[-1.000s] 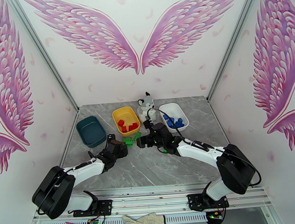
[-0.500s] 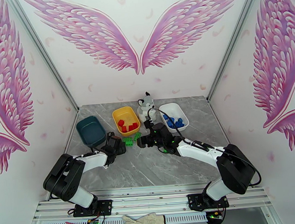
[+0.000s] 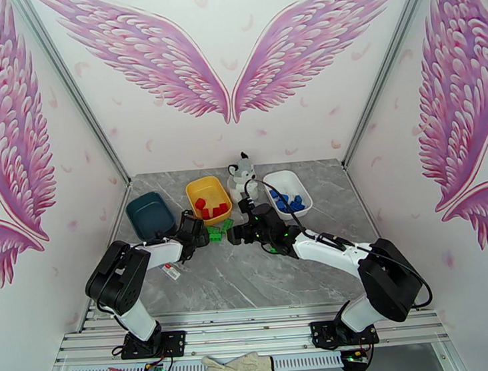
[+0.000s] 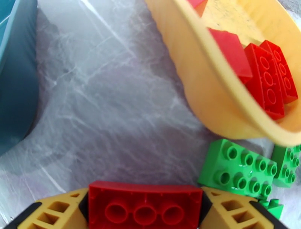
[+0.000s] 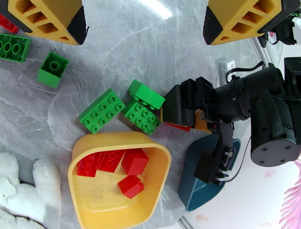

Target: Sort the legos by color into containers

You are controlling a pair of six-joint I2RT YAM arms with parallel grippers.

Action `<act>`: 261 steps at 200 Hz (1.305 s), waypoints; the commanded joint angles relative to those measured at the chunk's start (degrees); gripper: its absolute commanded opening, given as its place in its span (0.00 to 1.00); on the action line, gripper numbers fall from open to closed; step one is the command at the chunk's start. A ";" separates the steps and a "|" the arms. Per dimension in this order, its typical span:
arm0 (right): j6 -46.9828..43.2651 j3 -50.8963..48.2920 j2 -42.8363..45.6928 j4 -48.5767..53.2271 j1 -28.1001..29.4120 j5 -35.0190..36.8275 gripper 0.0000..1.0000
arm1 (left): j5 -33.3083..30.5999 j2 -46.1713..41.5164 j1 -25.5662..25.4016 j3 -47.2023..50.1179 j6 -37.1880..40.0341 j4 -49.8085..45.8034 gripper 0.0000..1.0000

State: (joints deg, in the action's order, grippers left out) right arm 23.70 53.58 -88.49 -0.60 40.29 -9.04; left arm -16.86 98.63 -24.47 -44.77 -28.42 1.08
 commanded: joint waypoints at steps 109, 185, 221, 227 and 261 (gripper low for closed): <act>0.03 0.58 0.80 1.30 0.04 4.86 0.85 | 5.03 -21.13 -1.55 4.50 0.07 -5.03 0.58; 0.73 -2.14 3.41 0.78 -2.51 6.99 0.85 | 3.51 -9.74 -1.26 -14.86 3.36 -8.42 0.59; 1.34 -3.81 5.18 1.33 -4.47 8.57 0.86 | 2.44 -1.00 -0.52 -23.82 3.86 -8.88 0.59; 1.58 -4.05 5.38 1.62 -4.87 9.18 0.86 | 2.52 0.38 -0.40 -25.09 3.82 -8.91 0.61; 3.13 -4.72 5.81 4.22 -6.76 13.04 0.88 | 2.36 4.75 -0.51 -28.74 3.57 -9.45 0.81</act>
State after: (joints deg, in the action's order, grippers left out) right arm 24.82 49.98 -84.16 0.82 34.72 -0.27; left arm -13.67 101.67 -25.10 -70.78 -25.30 -6.98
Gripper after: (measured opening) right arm 0.878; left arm 0.747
